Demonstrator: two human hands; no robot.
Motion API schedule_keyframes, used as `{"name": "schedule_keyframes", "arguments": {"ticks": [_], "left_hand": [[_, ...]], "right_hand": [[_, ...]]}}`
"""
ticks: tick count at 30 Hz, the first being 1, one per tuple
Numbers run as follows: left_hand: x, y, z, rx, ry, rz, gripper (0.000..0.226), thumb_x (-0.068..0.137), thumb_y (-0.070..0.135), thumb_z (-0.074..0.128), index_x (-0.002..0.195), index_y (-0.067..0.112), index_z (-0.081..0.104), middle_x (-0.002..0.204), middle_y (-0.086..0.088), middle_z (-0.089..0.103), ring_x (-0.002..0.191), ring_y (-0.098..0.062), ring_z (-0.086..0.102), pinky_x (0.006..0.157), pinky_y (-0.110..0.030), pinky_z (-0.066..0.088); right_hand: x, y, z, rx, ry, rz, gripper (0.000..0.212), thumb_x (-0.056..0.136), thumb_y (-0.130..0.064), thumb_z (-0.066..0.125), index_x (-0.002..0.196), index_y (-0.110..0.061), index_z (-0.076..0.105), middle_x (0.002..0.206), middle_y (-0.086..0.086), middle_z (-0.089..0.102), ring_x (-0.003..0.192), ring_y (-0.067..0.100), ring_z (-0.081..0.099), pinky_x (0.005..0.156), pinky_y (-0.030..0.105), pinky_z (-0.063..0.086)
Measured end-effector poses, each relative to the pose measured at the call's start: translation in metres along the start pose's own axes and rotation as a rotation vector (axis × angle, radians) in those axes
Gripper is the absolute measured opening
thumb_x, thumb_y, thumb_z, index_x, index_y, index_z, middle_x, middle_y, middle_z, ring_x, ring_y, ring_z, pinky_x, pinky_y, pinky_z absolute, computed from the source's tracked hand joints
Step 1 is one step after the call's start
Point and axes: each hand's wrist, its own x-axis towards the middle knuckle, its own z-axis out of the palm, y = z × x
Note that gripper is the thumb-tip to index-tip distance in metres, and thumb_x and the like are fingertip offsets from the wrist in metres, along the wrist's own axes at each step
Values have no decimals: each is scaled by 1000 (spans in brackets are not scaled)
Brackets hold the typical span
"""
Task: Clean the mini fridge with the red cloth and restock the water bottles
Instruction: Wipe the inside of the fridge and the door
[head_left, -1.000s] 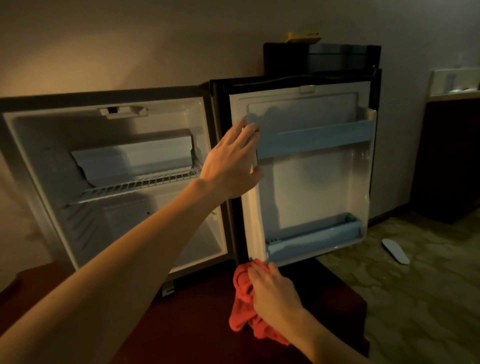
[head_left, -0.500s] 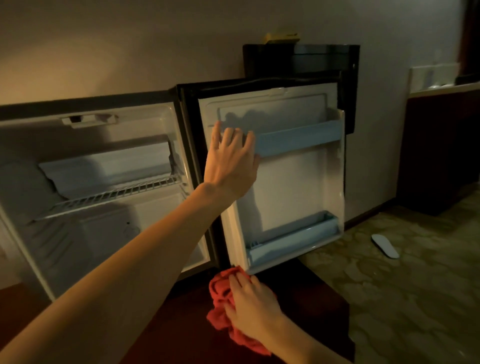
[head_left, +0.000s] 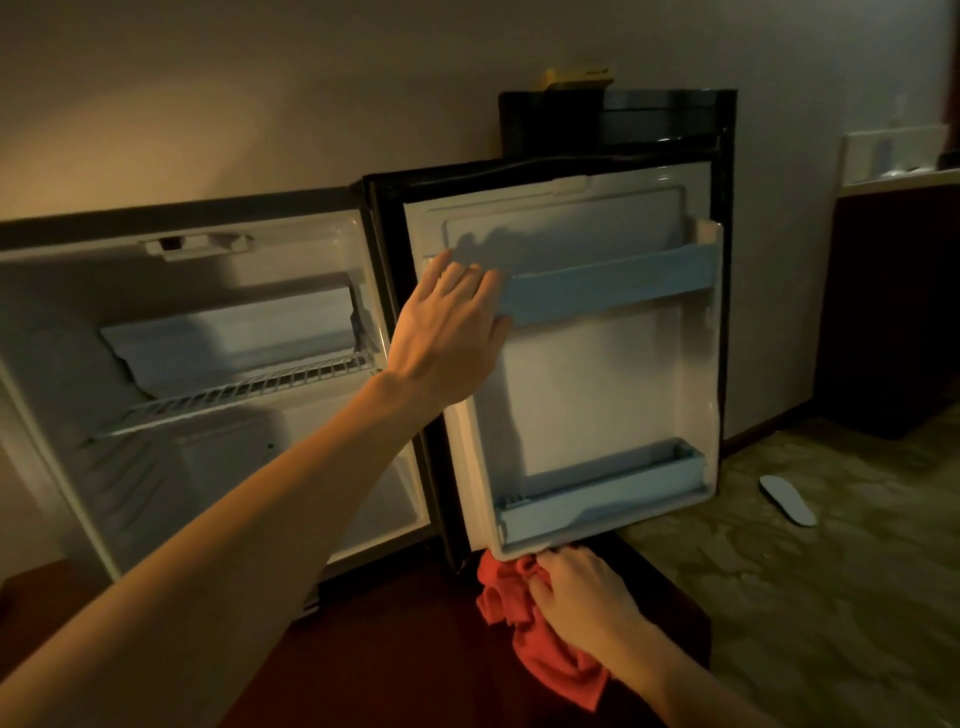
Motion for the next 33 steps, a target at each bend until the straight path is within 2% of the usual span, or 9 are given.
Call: {"name": "schedule_keyframes", "arguments": {"ticks": [5, 9, 11, 13, 15, 20, 23, 27, 33], "left_hand": [[-4, -3, -9, -42, -46, 16, 39, 94, 32, 56, 128, 13, 53, 117, -4, 64, 115, -23, 54, 118, -44, 23], [-5, 1, -12, -70, -64, -1, 40, 94, 33, 56, 129, 14, 53, 120, -4, 63, 120, -23, 51, 121, -44, 18], [-1, 6, -13, -95, -68, -39, 41, 93, 37, 56, 127, 13, 54, 119, -5, 62, 121, -24, 51, 123, -44, 12], [5, 14, -11, -102, -63, -87, 42, 93, 42, 56, 123, 13, 57, 116, -6, 63, 120, -26, 52, 123, -42, 6], [12, 22, -7, -109, -47, -157, 41, 93, 45, 56, 117, 12, 60, 111, -6, 66, 116, -26, 54, 122, -41, 6], [14, 20, 1, -114, 33, -211, 26, 90, 36, 62, 100, 13, 61, 96, -8, 69, 102, -27, 59, 116, -41, 24], [11, 13, -3, -134, 4, -216, 24, 90, 35, 63, 101, 13, 61, 97, -8, 69, 101, -26, 57, 114, -36, 22], [10, 12, -6, -152, -9, -241, 25, 91, 34, 63, 106, 15, 62, 102, -5, 68, 106, -24, 55, 117, -32, 16], [9, 11, -11, -172, -37, -244, 27, 92, 33, 62, 113, 16, 61, 111, -3, 66, 117, -22, 53, 121, -32, 8]], "right_hand": [[-8, 25, 1, 20, 90, 71, 32, 93, -43, 41, 109, -25, 62, 110, -3, 63, 107, 19, 57, 87, 34, 47], [-18, 40, -1, -19, 288, 158, 22, 85, -37, 54, 93, -22, 68, 93, 0, 66, 93, 22, 64, 78, 35, 51], [-19, 35, 0, -24, 272, 154, 33, 84, -47, 53, 102, -22, 66, 103, -2, 65, 104, 21, 59, 88, 34, 48], [-22, 29, -1, 5, 192, 161, 57, 80, -66, 51, 116, -23, 60, 118, -6, 59, 117, 18, 51, 98, 31, 42], [-24, 29, -2, 2, 180, 140, 67, 73, -76, 48, 116, -26, 58, 120, -10, 56, 118, 16, 48, 98, 30, 42], [-18, 35, 0, -47, 237, 118, 43, 75, -55, 52, 106, -29, 65, 109, -9, 62, 105, 19, 58, 88, 31, 50], [-17, 39, -1, -56, 237, 132, 29, 73, -45, 59, 94, -28, 68, 95, -11, 65, 94, 17, 62, 79, 30, 52], [-19, 45, 2, -45, 293, 161, 22, 55, -38, 78, 69, -27, 66, 68, -10, 64, 68, 16, 64, 56, 27, 52], [-26, 53, -8, 113, 384, 316, 14, 75, -35, 73, 82, -24, 70, 86, -1, 70, 82, 24, 67, 66, 31, 48]]}}
